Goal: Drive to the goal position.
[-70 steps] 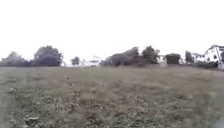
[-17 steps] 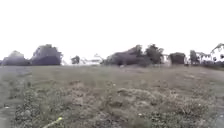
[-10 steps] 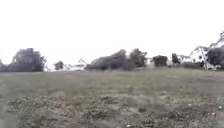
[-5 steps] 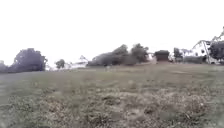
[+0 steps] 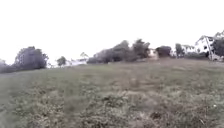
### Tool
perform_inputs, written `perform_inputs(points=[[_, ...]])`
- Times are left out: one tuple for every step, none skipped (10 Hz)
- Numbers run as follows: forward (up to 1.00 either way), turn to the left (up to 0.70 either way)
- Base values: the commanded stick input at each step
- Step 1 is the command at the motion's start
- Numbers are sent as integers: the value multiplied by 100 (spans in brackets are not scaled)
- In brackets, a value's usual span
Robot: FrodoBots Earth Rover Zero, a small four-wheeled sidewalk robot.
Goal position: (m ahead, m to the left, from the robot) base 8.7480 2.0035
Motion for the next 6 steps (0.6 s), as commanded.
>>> perform_inputs(points=[[50,0],[50,0],[50,0],[50,0],[50,0],[50,0]])
